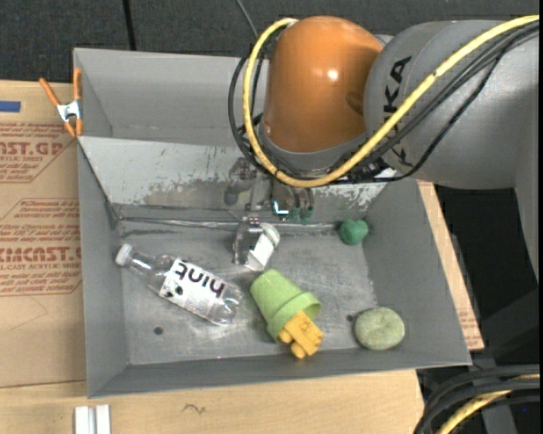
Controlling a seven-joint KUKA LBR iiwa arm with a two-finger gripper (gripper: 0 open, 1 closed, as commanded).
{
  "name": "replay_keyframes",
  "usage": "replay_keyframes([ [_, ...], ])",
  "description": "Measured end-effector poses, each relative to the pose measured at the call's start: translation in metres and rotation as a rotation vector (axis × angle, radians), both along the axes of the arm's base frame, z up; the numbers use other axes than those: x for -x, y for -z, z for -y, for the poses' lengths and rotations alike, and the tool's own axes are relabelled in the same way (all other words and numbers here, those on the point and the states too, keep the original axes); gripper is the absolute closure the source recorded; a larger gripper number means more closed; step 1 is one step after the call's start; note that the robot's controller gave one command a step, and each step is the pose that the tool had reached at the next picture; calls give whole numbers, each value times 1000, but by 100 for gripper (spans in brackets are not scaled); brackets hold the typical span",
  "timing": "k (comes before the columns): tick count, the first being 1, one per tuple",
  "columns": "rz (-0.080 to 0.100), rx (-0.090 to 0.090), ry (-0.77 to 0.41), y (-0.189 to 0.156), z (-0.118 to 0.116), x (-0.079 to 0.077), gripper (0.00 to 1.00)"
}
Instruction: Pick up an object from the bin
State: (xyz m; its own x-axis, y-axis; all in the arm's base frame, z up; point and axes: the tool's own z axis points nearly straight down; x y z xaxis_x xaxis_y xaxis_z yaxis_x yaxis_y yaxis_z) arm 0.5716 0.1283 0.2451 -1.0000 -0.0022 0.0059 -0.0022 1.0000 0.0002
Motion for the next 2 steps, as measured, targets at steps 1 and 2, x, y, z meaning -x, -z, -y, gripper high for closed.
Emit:
replay_keyframes([
  [1, 8, -1, 2, -5, 1, -2, 0],
  [2, 12, -2, 72, 59, -16, 8, 0],
])
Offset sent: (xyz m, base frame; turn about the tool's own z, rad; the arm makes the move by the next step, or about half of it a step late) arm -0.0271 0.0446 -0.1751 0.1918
